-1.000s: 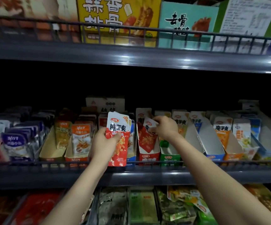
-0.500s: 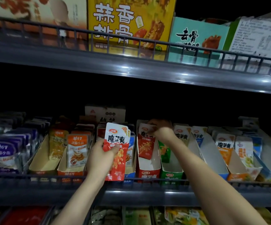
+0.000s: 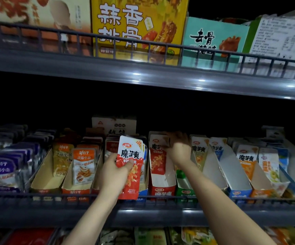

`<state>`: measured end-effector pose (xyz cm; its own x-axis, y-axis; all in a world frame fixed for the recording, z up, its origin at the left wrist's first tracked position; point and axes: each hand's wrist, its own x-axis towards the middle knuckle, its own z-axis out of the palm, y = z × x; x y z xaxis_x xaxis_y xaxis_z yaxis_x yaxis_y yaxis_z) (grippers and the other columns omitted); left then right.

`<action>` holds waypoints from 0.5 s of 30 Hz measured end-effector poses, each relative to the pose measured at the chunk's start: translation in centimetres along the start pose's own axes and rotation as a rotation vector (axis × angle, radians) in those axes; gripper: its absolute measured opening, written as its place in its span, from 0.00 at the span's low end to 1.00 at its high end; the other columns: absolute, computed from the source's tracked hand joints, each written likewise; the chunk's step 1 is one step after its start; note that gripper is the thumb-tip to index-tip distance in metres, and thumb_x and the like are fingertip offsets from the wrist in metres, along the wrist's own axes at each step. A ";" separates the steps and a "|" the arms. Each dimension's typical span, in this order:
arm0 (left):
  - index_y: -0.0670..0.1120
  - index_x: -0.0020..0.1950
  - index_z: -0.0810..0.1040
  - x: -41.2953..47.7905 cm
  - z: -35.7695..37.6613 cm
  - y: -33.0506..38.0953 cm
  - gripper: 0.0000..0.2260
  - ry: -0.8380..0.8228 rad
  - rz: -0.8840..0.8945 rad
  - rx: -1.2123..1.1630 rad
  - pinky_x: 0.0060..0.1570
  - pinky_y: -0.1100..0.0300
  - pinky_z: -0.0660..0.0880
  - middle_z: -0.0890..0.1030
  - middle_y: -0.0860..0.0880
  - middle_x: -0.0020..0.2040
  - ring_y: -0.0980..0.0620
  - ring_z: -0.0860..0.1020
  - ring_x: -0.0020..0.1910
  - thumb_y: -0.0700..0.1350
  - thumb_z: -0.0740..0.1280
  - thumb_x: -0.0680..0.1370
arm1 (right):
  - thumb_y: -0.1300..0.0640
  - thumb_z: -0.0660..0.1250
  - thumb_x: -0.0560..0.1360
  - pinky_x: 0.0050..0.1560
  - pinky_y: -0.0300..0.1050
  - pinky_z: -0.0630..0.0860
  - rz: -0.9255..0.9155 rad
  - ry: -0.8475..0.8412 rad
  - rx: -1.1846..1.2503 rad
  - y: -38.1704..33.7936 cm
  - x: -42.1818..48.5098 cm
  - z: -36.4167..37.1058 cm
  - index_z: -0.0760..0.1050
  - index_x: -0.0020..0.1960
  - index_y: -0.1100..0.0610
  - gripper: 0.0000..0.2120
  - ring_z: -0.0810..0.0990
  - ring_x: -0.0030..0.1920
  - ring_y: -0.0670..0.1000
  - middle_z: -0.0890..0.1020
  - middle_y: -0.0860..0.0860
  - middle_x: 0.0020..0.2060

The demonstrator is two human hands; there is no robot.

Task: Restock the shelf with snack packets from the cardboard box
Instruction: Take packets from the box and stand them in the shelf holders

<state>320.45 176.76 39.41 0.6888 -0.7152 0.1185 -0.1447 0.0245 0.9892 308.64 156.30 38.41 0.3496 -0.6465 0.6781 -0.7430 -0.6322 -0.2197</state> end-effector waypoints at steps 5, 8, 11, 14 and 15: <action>0.47 0.73 0.65 -0.7 0.5 -0.2 0.27 -0.022 -0.022 0.019 0.57 0.51 0.76 0.73 0.46 0.69 0.48 0.78 0.60 0.47 0.69 0.76 | 0.49 0.68 0.76 0.54 0.50 0.66 0.177 -0.012 0.114 -1.4 -2.7 -3.3 0.76 0.50 0.61 0.15 0.75 0.52 0.56 0.74 0.53 0.43; 0.52 0.59 0.71 -1.3 0.8 -0.2 0.14 -0.073 -0.007 -0.011 0.46 0.61 0.75 0.77 0.54 0.59 0.57 0.78 0.49 0.43 0.69 0.76 | 0.48 0.66 0.76 0.53 0.40 0.73 0.235 -0.160 0.606 -3.1 -4.9 -6.1 0.72 0.63 0.58 0.19 0.76 0.54 0.48 0.78 0.47 0.51; 0.56 0.50 0.70 -1.9 1.4 -0.1 0.12 -0.129 -0.001 -0.002 0.46 0.52 0.79 0.81 0.55 0.49 0.56 0.81 0.43 0.43 0.71 0.75 | 0.54 0.69 0.75 0.47 0.42 0.79 0.360 -0.449 1.075 -4.5 -6.2 -7.9 0.67 0.68 0.53 0.23 0.82 0.46 0.46 0.83 0.46 0.43; 0.54 0.49 0.74 -2.7 1.8 0.4 0.10 -0.167 0.009 0.009 0.51 0.46 0.79 0.83 0.51 0.48 0.51 0.83 0.45 0.43 0.72 0.74 | 0.62 0.72 0.72 0.40 0.45 0.81 0.429 -0.588 1.244 -4.7 -7.3 -8.7 0.65 0.67 0.52 0.27 0.84 0.43 0.51 0.84 0.49 0.42; 0.53 0.49 0.75 -3.0 2.0 0.5 0.09 -0.187 0.020 0.019 0.51 0.46 0.79 0.84 0.51 0.47 0.52 0.83 0.44 0.44 0.72 0.74 | 0.63 0.73 0.70 0.40 0.46 0.81 0.439 -0.598 1.260 -4.6 -7.7 -8.9 0.65 0.67 0.52 0.29 0.85 0.45 0.53 0.85 0.51 0.46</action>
<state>316.89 177.54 39.34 0.5420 -0.8320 0.1186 -0.1716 0.0286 0.9847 304.31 168.01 40.51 0.6452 -0.7599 0.0792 0.0209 -0.0860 -0.9961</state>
